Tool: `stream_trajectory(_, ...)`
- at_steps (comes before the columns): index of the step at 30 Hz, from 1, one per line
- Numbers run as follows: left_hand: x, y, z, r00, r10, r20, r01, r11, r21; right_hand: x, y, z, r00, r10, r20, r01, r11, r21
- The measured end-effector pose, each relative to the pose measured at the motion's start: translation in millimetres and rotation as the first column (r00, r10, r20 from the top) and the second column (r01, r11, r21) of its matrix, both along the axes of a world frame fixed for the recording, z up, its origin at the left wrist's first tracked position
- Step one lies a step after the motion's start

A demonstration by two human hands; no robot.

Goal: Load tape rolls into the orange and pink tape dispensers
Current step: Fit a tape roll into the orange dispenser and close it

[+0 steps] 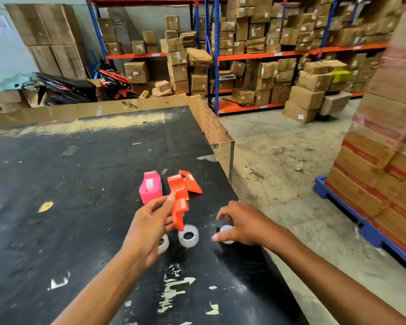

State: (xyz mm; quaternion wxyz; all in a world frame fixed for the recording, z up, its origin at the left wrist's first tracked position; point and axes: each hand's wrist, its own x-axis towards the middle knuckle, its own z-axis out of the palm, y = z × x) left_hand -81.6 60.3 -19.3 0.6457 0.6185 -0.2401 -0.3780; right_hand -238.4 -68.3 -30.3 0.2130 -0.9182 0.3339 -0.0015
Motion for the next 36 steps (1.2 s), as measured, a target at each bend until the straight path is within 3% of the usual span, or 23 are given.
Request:
stream_trajectory(3, 6, 10, 2, 1.0, -0.018, -0.022, 0.018, 1.0, -0.002, 19, 13, 6, 0.997, 0.05, 0.058, -0.048, 0.998, -0.037)
stream_trajectory(7, 16, 21, 5, 0.999, -0.004, -0.05, 0.003, 1.0, -0.005, 51, 37, -8, 0.993, 0.114, -0.015, -0.115, 0.991, -0.069)
stream_trajectory(9, 24, 29, 7, 0.999, -0.006, -0.051, 0.006, 1.0, 0.0, 59, 39, -15, 0.996, 0.084, 0.022, -0.082, 0.994, -0.074)
stream_trajectory(10, 30, 34, 8, 0.998, -0.01, -0.055, 0.01, 1.0, 0.001, 63, 39, -15, 0.994, 0.038, 0.101, -0.036, 0.999, -0.023)
stream_trajectory(12, 42, 43, 10, 0.998, -0.016, -0.065, 0.016, 1.0, -0.004, 64, 41, -8, 0.931, -0.132, 0.339, 0.052, 0.971, 0.234)
stream_trajectory(14, 52, 49, 13, 0.996, -0.028, -0.082, 0.027, 1.0, -0.01, 63, 43, 5, 0.819, -0.289, 0.495, -0.025, 0.845, 0.535)
stream_trajectory(16, 60, 55, 15, 0.993, -0.074, -0.093, 0.072, 0.997, -0.023, 65, 50, 20, 0.783, -0.294, 0.548, -0.158, 0.758, 0.633)
stream_trajectory(20, 69, 64, 19, 0.977, -0.185, -0.108, 0.181, 0.982, -0.048, 80, 68, 33, 0.769, -0.233, 0.595, -0.219, 0.779, 0.588)
stream_trajectory(27, 91, 69, 16, 0.963, -0.222, -0.153, 0.223, 0.975, -0.014, 95, 74, 43, 0.807, -0.14, 0.574, -0.242, 0.809, 0.536)
stream_trajectory(36, 94, 54, 5, 0.964, -0.138, -0.226, 0.133, 0.99, -0.034, 118, 56, 52, 0.809, -0.064, 0.584, -0.272, 0.84, 0.47)
